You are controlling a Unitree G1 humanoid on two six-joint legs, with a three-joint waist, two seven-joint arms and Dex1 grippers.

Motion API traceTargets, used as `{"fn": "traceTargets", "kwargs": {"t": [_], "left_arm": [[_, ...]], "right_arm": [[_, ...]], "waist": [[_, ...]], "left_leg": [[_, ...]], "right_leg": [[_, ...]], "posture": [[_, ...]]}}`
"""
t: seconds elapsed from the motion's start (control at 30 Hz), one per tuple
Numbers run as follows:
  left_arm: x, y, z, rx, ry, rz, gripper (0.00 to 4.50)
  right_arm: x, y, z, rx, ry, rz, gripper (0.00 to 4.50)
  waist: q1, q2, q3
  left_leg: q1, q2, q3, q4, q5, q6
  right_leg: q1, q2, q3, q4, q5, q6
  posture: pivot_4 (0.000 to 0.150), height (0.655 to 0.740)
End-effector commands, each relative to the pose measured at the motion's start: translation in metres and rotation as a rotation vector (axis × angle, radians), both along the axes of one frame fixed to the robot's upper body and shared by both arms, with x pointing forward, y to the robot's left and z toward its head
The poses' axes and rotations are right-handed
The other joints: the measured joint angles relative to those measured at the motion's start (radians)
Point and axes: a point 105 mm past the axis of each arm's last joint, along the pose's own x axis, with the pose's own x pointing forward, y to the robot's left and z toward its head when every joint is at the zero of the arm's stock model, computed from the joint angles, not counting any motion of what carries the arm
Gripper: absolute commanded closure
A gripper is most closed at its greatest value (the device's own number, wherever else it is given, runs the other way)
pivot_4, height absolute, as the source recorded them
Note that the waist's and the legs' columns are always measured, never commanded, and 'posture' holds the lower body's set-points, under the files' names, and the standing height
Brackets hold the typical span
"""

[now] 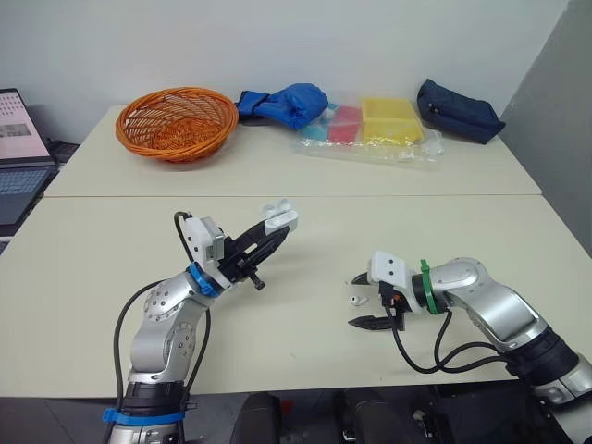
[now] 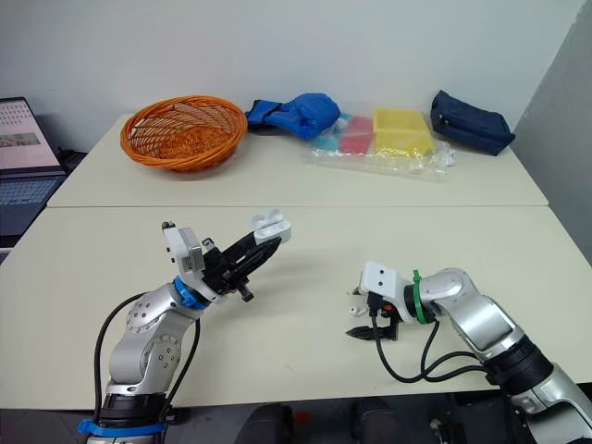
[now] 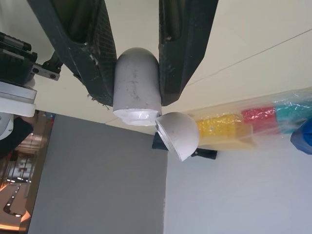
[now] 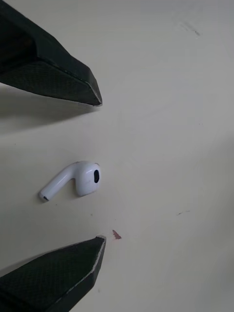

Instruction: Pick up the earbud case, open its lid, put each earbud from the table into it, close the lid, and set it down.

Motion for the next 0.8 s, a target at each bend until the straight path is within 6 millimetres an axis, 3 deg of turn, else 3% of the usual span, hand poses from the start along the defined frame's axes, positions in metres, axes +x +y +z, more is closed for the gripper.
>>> {"fn": "traceTargets", "kwargs": {"t": [0.03, 0.17, 0.27, 0.6, 0.7, 0.8], "left_arm": [[-0.003, 0.001, 0.012, -0.007, -0.056, 0.009, 3.73], [-0.003, -0.001, 0.012, -0.007, -0.061, 0.01, 3.73], [-0.003, -0.003, 0.012, -0.004, -0.063, 0.005, 3.73], [0.0, -0.005, 0.013, -0.001, -0.064, -0.001, 3.73], [0.0, -0.006, 0.012, 0.0, -0.063, -0.006, 3.73], [0.0, -0.008, 0.011, 0.002, -0.062, -0.007, 3.73]], "right_arm": [[-0.001, 0.001, 0.003, -0.015, -0.004, 0.007, 0.03], [-0.001, 0.003, 0.0, -0.009, 0.0, 0.002, 0.03], [0.0, 0.003, -0.003, -0.013, 0.003, -0.006, 0.62], [0.002, 0.005, -0.007, -0.03, -0.018, 0.01, 4.1], [-0.001, 0.005, -0.008, -0.033, -0.012, 0.019, 4.1], [0.001, -0.005, 0.007, -0.018, -0.015, -0.019, 4.1]], "waist": [[0.0, 0.0, 0.0], [-0.001, 0.0, 0.0], [-0.001, 0.0, 0.0], [-0.001, 0.0, 0.0], [-0.002, 0.0, 0.0], [-0.002, 0.0, 0.0]], "left_leg": [[0.0, 0.0, 0.0, 0.0, 0.0, 0.0], [0.0, 0.0, 0.0, 0.0, 0.0, 0.0], [0.0, 0.0, 0.0, 0.0, 0.0, 0.0], [0.004, 0.0, 0.0, 0.0, 0.0, 0.0], [0.011, 0.0, 0.0, 0.0, 0.0, 0.0], [0.011, 0.0, 0.0, 0.0, 0.0, 0.0]], "right_leg": [[0.0, 0.0, 0.0, 0.0, 0.0, 0.0], [0.0, 0.0, 0.0, 0.0, 0.0, 0.0], [0.0, 0.0, 0.0, 0.0, 0.0, 0.0], [0.005, 0.0, 0.0, 0.0, 0.0, 0.0], [0.011, 0.0, 0.0, -0.001, -0.004, -0.007], [0.012, 0.0, 0.0, -0.001, -0.004, -0.007]], "posture": [[0.15, 0.74], [0.15, 0.74], [0.15, 0.74], [0.15, 0.74], [0.15, 0.74], [0.15, 0.74]]}}
